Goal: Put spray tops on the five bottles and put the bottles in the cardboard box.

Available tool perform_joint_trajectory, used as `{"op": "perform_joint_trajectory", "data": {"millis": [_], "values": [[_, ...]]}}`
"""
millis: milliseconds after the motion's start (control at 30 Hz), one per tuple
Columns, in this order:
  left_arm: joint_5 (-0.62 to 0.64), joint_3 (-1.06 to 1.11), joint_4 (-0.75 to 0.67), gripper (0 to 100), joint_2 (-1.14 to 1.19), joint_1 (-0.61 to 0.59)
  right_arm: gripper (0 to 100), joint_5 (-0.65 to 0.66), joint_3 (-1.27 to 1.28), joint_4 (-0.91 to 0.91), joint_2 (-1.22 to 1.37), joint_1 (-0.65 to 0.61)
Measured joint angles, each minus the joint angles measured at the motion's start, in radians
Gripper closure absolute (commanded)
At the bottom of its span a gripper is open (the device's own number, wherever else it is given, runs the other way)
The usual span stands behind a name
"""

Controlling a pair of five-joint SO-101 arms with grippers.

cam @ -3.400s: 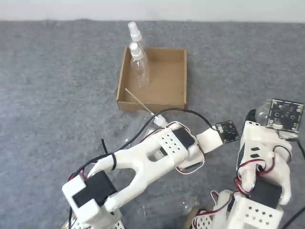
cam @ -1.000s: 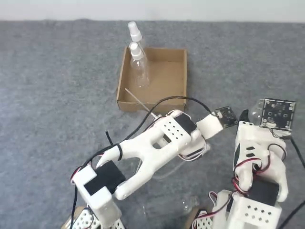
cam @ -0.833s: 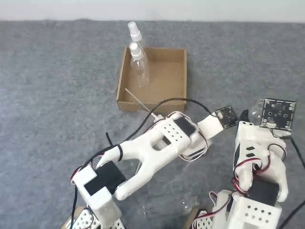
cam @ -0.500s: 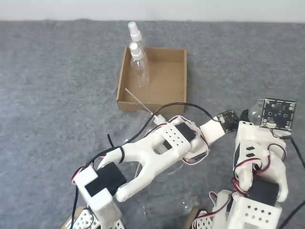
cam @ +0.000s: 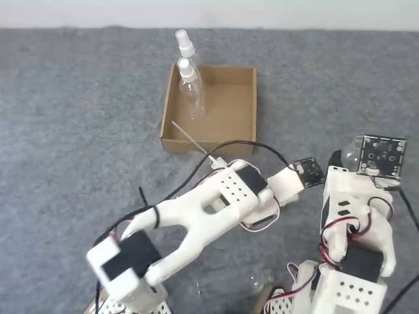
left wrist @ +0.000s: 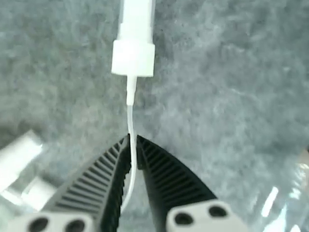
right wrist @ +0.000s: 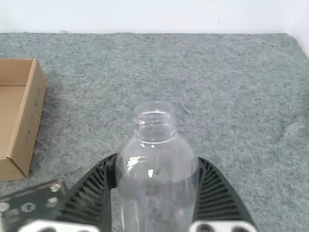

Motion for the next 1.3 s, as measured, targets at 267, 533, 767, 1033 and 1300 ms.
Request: {"op": "perform_joint_trajectory", "data": {"millis": [267,533,767,1033,1300], "values": [[-0.003,0.092,0.086,99,-0.216,-0.055,92.9,0.000,0.000,0.000,0.000,0.000],[0.002,0.146,-0.012,81,-0.278,-0.104,92.7,0.000,0.000,0.000,0.000,0.000],[0.081,0.247,-0.245,74,-0.279,-0.103,92.9,0.011,0.000,0.000,0.000,0.074],[0.089,0.313,-0.442,74,-0.279,-0.031,92.9,0.014,0.000,0.000,0.000,0.080],[0.092,0.230,-0.477,74,-0.061,-0.025,92.9,0.014,0.000,0.000,0.000,0.080]]}}
